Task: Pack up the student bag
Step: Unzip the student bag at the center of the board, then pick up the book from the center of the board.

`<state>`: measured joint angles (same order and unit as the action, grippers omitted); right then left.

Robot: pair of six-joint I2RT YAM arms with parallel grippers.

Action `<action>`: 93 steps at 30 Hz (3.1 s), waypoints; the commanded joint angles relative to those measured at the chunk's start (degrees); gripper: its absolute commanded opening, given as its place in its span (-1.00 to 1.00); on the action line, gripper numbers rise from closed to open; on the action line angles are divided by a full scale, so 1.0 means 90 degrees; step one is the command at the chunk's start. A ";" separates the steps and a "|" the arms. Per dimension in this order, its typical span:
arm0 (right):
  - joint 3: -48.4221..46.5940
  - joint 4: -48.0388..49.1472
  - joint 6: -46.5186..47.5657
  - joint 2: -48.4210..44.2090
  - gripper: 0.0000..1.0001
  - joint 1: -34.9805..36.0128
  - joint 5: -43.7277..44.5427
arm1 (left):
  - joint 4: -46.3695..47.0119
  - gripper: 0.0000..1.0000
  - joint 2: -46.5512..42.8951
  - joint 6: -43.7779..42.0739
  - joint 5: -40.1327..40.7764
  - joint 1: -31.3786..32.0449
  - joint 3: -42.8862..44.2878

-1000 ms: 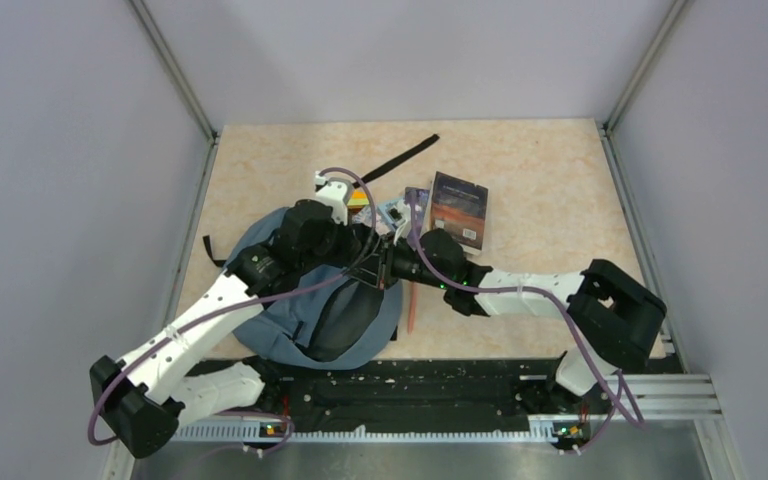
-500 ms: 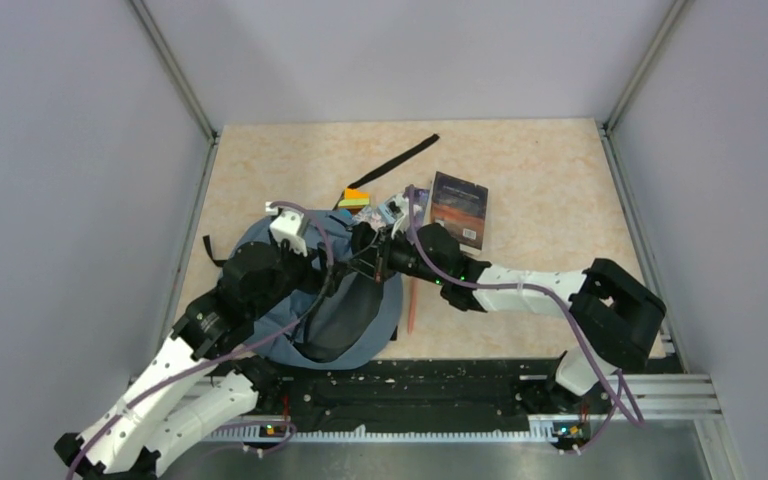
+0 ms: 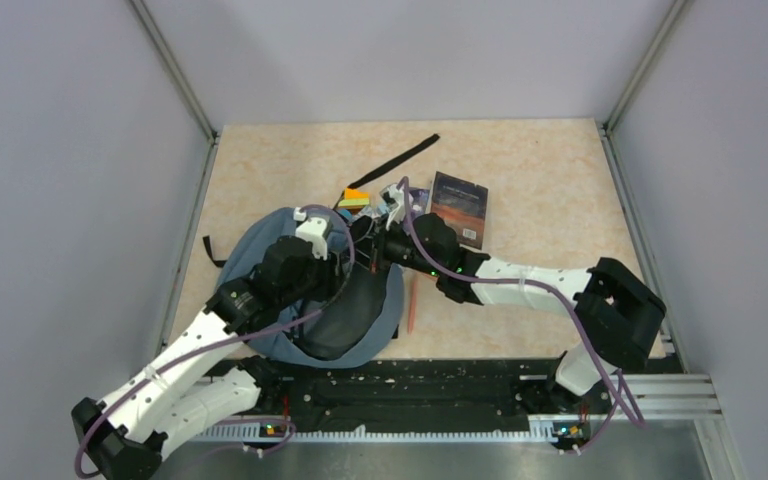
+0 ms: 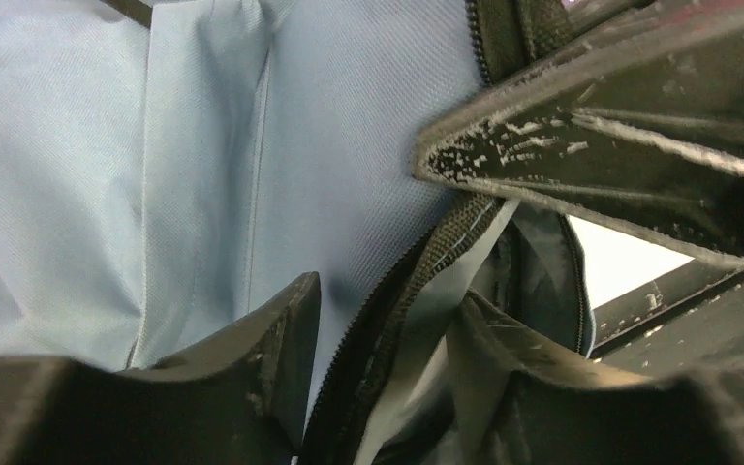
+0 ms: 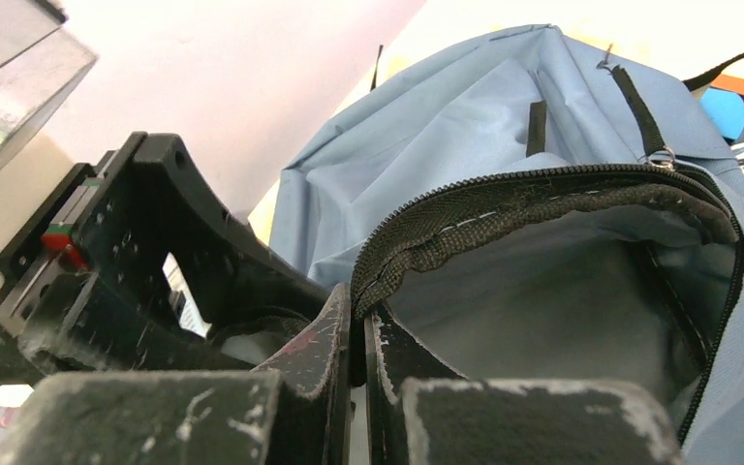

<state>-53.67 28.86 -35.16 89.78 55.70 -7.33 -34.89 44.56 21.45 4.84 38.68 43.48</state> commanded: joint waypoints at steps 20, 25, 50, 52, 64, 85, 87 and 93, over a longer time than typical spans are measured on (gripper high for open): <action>0.0668 -0.2078 0.1190 -0.2461 0.84 -0.2358 0.0795 | -0.0248 -1.00 0.1392 -0.0892 0.0213 -0.1612 0.1977; 0.1024 -0.2146 0.1016 -0.2542 0.94 -0.3584 0.0352 | 0.0399 -1.00 0.0971 -0.1051 0.0018 -0.1964 0.1690; 0.3923 0.1468 -0.2026 -0.2112 0.83 -0.4914 0.0291 | 0.0606 -1.00 0.0322 -0.1121 0.0728 -0.2090 0.1001; 0.4099 0.1858 -0.2254 -0.1961 0.81 -0.4911 0.0345 | 0.0638 -1.00 0.0268 -0.1129 0.0678 -0.2101 0.0977; 0.3952 0.3293 -0.2896 -0.0221 0.62 -0.4644 -0.0068 | 0.0662 -1.00 0.0332 -0.1147 0.0488 -0.2130 0.0959; 0.3187 0.4183 -0.3191 0.1263 0.44 -0.4425 0.0152 | 0.0664 -1.00 0.0458 -0.1172 0.0419 -0.2149 0.0950; 0.3139 0.4182 -0.3189 0.1255 0.40 -0.4428 0.0161 | 0.0660 -1.00 0.0478 -0.1173 0.0410 -0.2149 0.0951; 0.3107 0.4448 -0.3401 0.1257 0.19 -0.4431 0.0102 | 0.0656 -1.00 0.0490 -0.1173 0.0405 -0.2159 0.0951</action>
<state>-23.62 61.95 -64.27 100.97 15.38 -6.39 -33.41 49.25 11.79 8.36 19.77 51.94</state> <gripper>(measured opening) 0.623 0.045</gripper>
